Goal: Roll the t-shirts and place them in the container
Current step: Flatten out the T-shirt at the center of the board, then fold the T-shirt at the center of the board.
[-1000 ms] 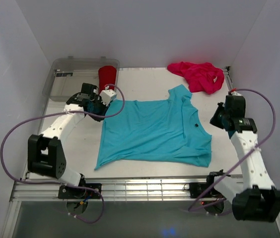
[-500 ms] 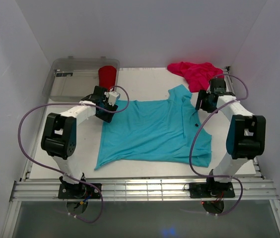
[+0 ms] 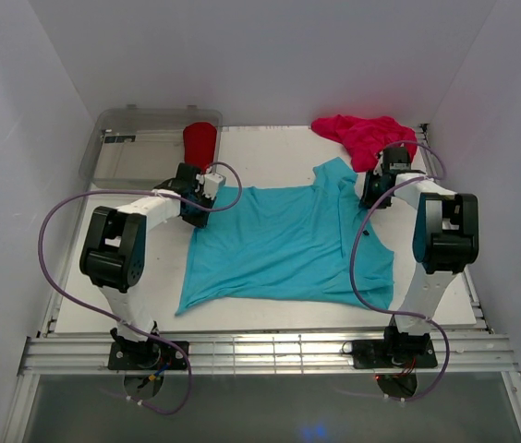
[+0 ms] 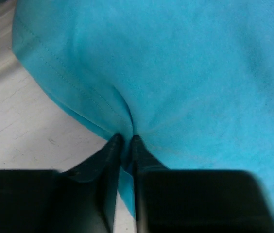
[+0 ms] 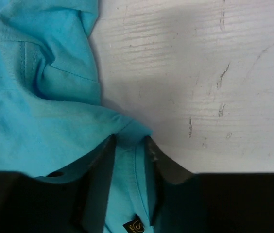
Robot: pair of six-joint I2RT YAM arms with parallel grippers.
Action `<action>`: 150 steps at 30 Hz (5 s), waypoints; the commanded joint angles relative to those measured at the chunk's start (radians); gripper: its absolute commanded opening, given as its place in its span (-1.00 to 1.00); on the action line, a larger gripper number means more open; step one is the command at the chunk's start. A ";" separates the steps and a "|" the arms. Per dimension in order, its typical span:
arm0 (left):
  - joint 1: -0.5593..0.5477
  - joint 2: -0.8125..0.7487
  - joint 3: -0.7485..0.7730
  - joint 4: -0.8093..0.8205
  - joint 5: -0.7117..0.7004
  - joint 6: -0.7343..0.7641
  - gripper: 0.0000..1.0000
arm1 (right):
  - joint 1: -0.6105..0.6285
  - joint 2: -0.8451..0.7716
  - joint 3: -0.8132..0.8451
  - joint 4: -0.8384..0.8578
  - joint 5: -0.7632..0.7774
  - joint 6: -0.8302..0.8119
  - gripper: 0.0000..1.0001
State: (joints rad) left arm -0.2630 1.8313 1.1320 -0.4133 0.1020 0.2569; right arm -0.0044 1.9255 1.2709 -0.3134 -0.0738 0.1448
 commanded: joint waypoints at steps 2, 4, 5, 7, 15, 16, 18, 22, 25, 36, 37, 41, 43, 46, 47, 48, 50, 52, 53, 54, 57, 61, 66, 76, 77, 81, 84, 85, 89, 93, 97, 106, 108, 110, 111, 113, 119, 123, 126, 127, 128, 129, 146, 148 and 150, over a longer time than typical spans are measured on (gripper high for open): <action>0.001 0.031 -0.029 -0.018 0.028 -0.002 -0.66 | 0.003 0.032 -0.002 0.039 0.000 0.012 -0.55; 0.001 0.028 -0.032 -0.019 0.038 -0.002 -0.92 | 0.003 0.041 -0.002 0.025 0.038 0.018 -0.84; 0.001 0.028 -0.034 -0.021 0.036 -0.004 -1.00 | 0.003 0.038 -0.002 0.020 0.054 0.025 -0.84; 0.001 0.025 -0.038 -0.019 0.019 0.001 -1.00 | -0.014 0.020 -0.010 0.017 0.107 0.032 -0.85; 0.036 -0.010 -0.058 -0.012 -0.058 0.010 -1.00 | -0.108 -0.060 -0.008 0.002 0.152 0.058 -0.85; 0.036 -0.020 -0.058 -0.012 -0.047 0.008 -1.00 | -0.108 -0.056 -0.007 -0.001 0.147 0.052 -0.85; 0.036 -0.024 -0.060 -0.012 -0.035 0.001 -1.00 | -0.108 -0.045 0.001 -0.013 0.140 0.052 -0.85; 0.036 -0.032 -0.066 -0.010 -0.064 0.004 -1.00 | -0.114 -0.033 -0.019 -0.038 0.189 0.061 -0.85; 0.036 -0.037 -0.064 -0.007 -0.055 0.008 -1.00 | -0.126 -0.036 -0.024 -0.046 0.197 0.064 -0.85; 0.034 -0.046 -0.003 -0.082 0.021 0.050 -0.27 | -0.129 -0.100 0.018 -0.130 0.216 0.044 0.02; 0.033 -0.053 0.002 -0.091 0.027 0.056 -0.04 | -0.131 -0.141 0.006 -0.136 0.226 0.056 0.15; 0.033 -0.112 0.012 -0.137 0.042 0.085 0.14 | -0.131 -0.261 -0.038 -0.186 0.278 0.094 0.18; 0.033 -0.138 0.023 -0.177 0.051 0.099 0.15 | -0.131 -0.327 -0.054 -0.219 0.304 0.125 0.18; 0.031 -0.211 0.026 -0.240 0.097 0.126 0.15 | -0.129 -0.411 -0.083 -0.268 0.293 0.144 0.17; 0.030 -0.260 0.022 -0.258 0.113 0.134 0.15 | -0.129 -0.430 -0.102 -0.279 0.290 0.144 0.16; 0.030 -0.289 0.017 -0.287 0.126 0.146 0.15 | -0.126 -0.448 -0.114 -0.297 0.290 0.142 0.15; 0.027 -0.387 -0.006 -0.314 0.162 0.183 0.14 | -0.128 -0.505 -0.149 -0.317 0.290 0.144 0.11; 0.024 -0.455 -0.021 -0.370 0.203 0.249 0.04 | -0.126 -0.561 -0.168 -0.357 0.282 0.157 0.08; 0.021 -0.489 -0.035 -0.431 0.217 0.277 0.00 | -0.126 -0.580 -0.183 -0.372 0.275 0.167 0.04; 0.019 -0.545 -0.043 -0.474 0.229 0.309 -0.05 | -0.124 -0.598 -0.192 -0.391 0.254 0.176 0.01; -0.010 -0.627 -0.106 -0.647 0.246 0.445 -0.14 | -0.126 -0.684 -0.232 -0.490 0.240 0.206 -0.03; -0.071 -0.708 -0.250 -0.728 0.180 0.501 -0.10 | -0.126 -0.785 -0.330 -0.570 0.223 0.223 -0.03; -0.177 -0.776 -0.388 -0.646 0.059 0.472 0.12 | -0.126 -0.884 -0.438 -0.644 0.114 0.269 -0.03; -0.217 -0.751 -0.500 -0.504 0.070 0.415 0.15 | -0.126 -0.970 -0.611 -0.564 0.038 0.397 0.02; -0.220 -0.753 -0.500 -0.518 0.085 0.415 0.15 | -0.124 -0.967 -0.613 -0.561 0.049 0.398 0.04; -0.232 -0.770 -0.482 -0.600 0.172 0.475 0.15 | -0.126 -0.953 -0.616 -0.540 0.069 0.398 0.05; -0.236 -0.793 -0.450 -0.647 0.222 0.525 0.18 | -0.126 -0.944 -0.634 -0.514 0.066 0.403 0.04; -0.245 -0.784 -0.445 -0.656 0.228 0.531 0.18 | -0.126 -0.944 -0.640 -0.507 0.066 0.406 0.04; -0.288 -0.753 -0.472 -0.667 0.200 0.524 0.08 | -0.126 -0.948 -0.666 -0.478 0.069 0.412 0.00; -0.323 -0.747 -0.486 -0.642 0.145 0.553 0.08 | -0.126 -0.956 -0.685 -0.458 0.069 0.417 -0.03; -0.335 -0.698 -0.500 -0.559 0.061 0.530 -0.01 | -0.126 -0.947 -0.696 -0.425 0.063 0.424 -0.06; -0.337 -0.666 -0.532 -0.478 0.010 0.533 -0.21 | -0.126 -0.938 -0.685 -0.397 0.120 0.438 -0.12; -0.340 -0.658 -0.535 -0.466 0.004 0.524 -0.39 | -0.126 -0.936 -0.674 -0.391 0.135 0.440 -0.19; -0.341 -0.639 -0.538 -0.447 -0.008 0.521 -0.81 | -0.126 -0.933 -0.671 -0.380 0.144 0.441 -0.32; -0.340 -0.632 -0.540 -0.443 -0.010 0.515 -1.00 | -0.126 -0.927 -0.673 -0.378 0.150 0.441 -0.37; -0.341 -0.618 -0.537 -0.435 -0.007 0.498 -1.00 | -0.126 -0.922 -0.682 -0.374 0.158 0.440 -0.51; -0.341 -0.627 -0.483 -0.417 -0.031 0.447 -1.00 | -0.126 -0.912 -0.680 -0.348 0.169 0.440 -0.84; -0.340 -0.624 -0.423 -0.415 -0.077 0.429 -1.00 | -0.126 -0.915 -0.627 -0.349 0.158 0.429 -0.85; -0.341 -0.615 -0.388 -0.417 -0.087 0.424 -1.00 | -0.126 -0.928 -0.552 -0.366 0.180 0.406 -0.85; -0.341 -0.606 -0.382 -0.417 -0.126 0.424 -1.00 | -0.126 -0.930 -0.536 -0.368 0.187 0.394 -0.85; -0.340 -0.601 -0.368 -0.415 -0.131 0.423 -1.00 | -0.126 -0.931 -0.521 -0.366 0.195 0.388 -0.84; -0.340 -0.595 -0.361 -0.414 -0.133 0.424 -1.00 | -0.126 -0.930 -0.500 -0.362 0.198 0.383 -0.85; -0.292 -0.371 -0.181 -0.395 -0.217 0.421 -1.00 | -0.066 -0.712 -0.340 -0.156 0.045 0.276 -0.85; -0.277 -0.346 -0.175 -0.398 -0.219 0.418 -1.00 | -0.052 -0.663 -0.317 -0.162 0.069 0.265 -0.85; -0.263 -0.333 -0.169 -0.401 -0.219 0.416 -1.00 | -0.042 -0.628 -0.292 -0.158 0.117 0.248 -0.85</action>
State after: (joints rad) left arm -0.5472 1.4937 0.9310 -0.8207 -0.1009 0.6834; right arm -0.0620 1.2606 0.9264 -0.5117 0.0006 0.4351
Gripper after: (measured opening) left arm 0.022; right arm 0.078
